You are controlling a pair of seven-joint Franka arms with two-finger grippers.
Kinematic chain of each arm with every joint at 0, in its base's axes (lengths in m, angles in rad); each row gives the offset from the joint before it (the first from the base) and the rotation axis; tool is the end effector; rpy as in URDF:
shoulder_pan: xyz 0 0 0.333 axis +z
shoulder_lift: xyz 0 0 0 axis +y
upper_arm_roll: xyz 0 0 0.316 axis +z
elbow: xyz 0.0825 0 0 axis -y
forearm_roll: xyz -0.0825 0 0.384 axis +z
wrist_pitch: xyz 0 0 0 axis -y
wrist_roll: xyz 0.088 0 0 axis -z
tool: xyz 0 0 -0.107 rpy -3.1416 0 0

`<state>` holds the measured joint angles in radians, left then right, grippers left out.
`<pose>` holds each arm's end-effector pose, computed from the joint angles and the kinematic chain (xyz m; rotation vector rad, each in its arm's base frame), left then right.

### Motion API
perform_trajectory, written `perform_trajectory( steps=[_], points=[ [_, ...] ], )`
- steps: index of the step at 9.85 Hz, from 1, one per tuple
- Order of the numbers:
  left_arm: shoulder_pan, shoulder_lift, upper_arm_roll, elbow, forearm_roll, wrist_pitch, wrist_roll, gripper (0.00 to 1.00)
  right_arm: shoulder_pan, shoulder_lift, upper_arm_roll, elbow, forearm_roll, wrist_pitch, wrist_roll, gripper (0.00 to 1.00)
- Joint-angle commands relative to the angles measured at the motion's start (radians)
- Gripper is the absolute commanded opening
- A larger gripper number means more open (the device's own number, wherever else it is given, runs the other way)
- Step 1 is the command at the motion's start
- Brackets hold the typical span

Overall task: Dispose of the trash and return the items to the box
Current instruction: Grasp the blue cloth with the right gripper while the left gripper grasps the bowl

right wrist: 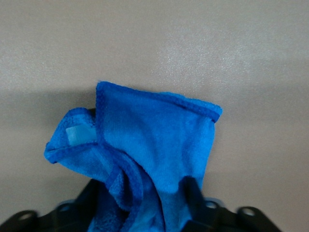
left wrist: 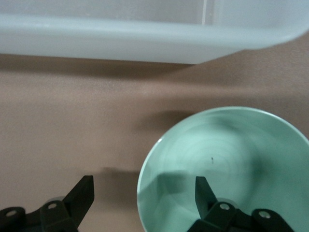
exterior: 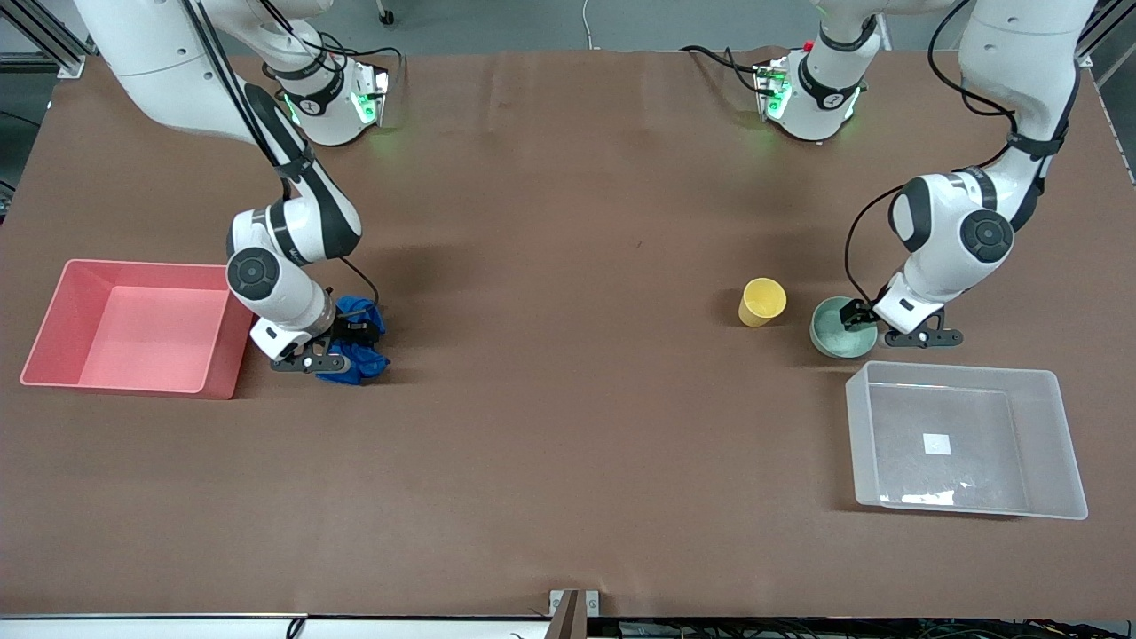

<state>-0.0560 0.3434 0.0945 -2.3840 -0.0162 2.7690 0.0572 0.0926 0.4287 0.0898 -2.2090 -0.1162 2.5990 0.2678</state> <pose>0.5063 0.0222 0.1820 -3.1134 0.0154 -0.0655 0.5383 0.1029 0.1803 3.1131 0.0121 -0.0464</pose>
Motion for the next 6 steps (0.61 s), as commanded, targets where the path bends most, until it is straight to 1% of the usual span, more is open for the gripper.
perform_trajectory(
  steps=[1,2,3,4,5,6],
  points=[
    [0.004,0.029,0.001,0.002,0.012,0.024,0.009,0.07,-0.013,-0.013,0.008,-0.009,-0.016,0.003,0.039,0.01],
    [0.002,0.025,0.001,0.000,0.012,0.024,0.009,0.00,-0.013,-0.016,0.007,0.003,-0.014,0.000,0.044,0.01],
    [0.002,0.007,0.001,-0.003,0.012,0.023,0.009,0.00,-0.016,-0.025,0.008,0.021,-0.013,-0.038,0.057,0.01],
    [0.002,-0.029,0.001,-0.007,0.012,0.008,0.010,0.00,-0.019,-0.056,0.010,0.088,-0.010,-0.207,0.063,0.01],
    [0.002,-0.077,0.001,-0.007,0.012,-0.078,0.012,0.00,-0.027,-0.103,0.016,0.179,-0.008,-0.413,0.063,0.01],
    [0.002,-0.140,0.001,-0.007,0.012,-0.174,0.013,0.00,-0.046,-0.161,0.019,0.237,-0.007,-0.539,0.059,0.01]
  ],
)
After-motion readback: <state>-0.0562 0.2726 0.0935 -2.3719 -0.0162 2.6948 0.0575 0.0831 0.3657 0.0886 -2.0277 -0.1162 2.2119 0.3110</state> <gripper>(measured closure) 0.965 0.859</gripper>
